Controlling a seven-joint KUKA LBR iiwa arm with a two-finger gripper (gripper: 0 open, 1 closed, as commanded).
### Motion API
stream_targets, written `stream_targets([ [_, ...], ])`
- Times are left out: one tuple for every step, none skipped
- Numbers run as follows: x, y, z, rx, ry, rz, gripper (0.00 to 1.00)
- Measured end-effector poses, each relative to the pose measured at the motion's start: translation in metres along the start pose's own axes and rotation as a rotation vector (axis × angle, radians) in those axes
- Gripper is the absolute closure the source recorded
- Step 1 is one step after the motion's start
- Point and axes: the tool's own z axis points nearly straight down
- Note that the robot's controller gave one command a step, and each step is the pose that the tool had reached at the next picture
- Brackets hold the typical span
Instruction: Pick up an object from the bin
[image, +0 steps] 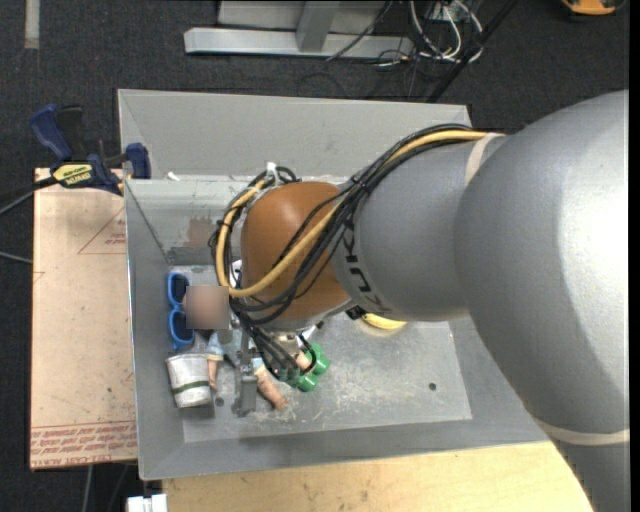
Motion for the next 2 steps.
stream_targets([
  [-0.0012, 0.0085, 0.0291, 0.000, 0.004, -0.256, 0.00],
  [-0.0014, 0.0094, 0.0332, -0.001, 0.002, -0.283, 0.00],
])
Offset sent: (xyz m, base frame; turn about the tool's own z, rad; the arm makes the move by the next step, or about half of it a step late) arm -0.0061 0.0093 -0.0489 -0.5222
